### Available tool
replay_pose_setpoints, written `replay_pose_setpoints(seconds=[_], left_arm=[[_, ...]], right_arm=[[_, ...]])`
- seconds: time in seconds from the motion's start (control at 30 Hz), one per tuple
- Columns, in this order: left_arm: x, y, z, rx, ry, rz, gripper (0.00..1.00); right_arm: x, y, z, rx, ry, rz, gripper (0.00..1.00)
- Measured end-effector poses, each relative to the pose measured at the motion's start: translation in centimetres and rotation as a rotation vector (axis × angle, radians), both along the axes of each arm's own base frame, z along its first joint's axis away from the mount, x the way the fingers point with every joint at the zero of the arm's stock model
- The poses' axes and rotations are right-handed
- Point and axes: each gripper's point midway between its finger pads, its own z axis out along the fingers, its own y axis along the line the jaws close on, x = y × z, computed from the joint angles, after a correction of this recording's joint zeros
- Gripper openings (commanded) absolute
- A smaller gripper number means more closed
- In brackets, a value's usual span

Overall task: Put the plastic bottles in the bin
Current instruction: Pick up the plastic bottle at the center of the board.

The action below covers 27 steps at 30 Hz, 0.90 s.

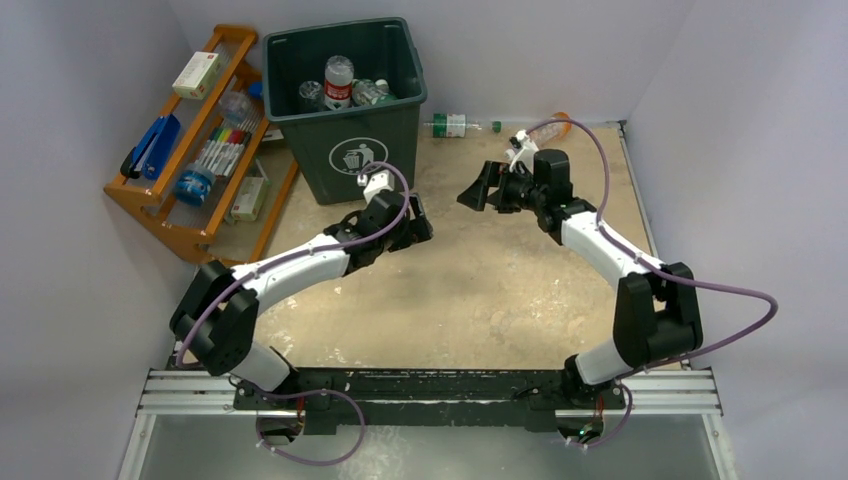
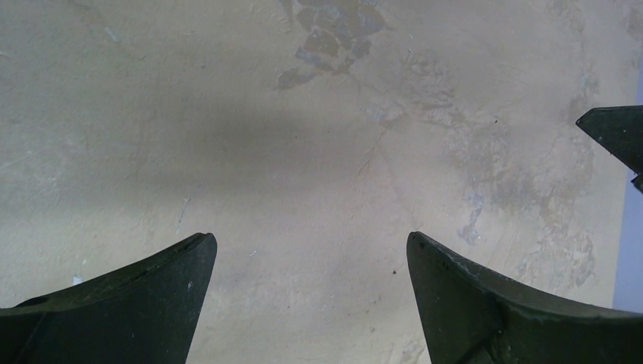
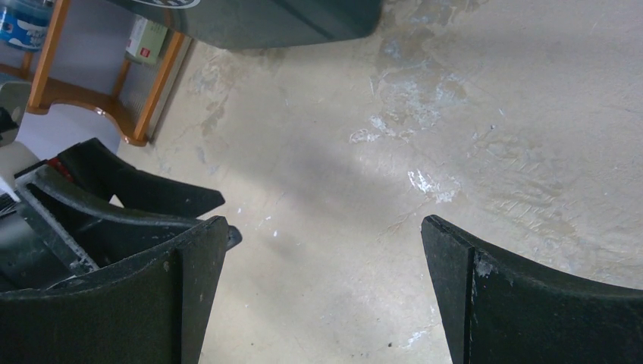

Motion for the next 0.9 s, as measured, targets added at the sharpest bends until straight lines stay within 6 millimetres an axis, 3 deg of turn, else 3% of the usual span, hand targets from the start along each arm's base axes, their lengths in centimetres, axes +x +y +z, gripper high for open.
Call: replay_pose_setpoints(seconds=[0.3, 0.43, 0.67, 0.77, 0.9], left_arm=[[0.7, -1.6, -1.3, -0.008, 0.018, -0.04, 0.97], [0.3, -2.3, -1.4, -0.045, 0.021, -0.074, 0.97], [-3.2, -1.3, -5.6, -0.04, 0.126, -0.127, 0.97], [-4.3, -1.0, -5.2, -0.038, 0.138, -0.147, 0.97], [-5.3, -1.1, -3.1, -0.055, 0.111, -0.175, 0.97]], right_arm=[[0.1, 0.4, -2.6, -0.006, 0.067, 0.021, 1.0], [0.0, 0.6, -2.6, 0.002, 0.069, 0.035, 1.0], [0.1, 1.0, -2.5, 0.02, 0.057, 0.055, 0.99], [-0.2, 1.4, -2.6, 0.025, 0.057, 0.063, 0.99], [-1.0, 2.2, -3.1, 0.025, 0.071, 0.083, 0.99]])
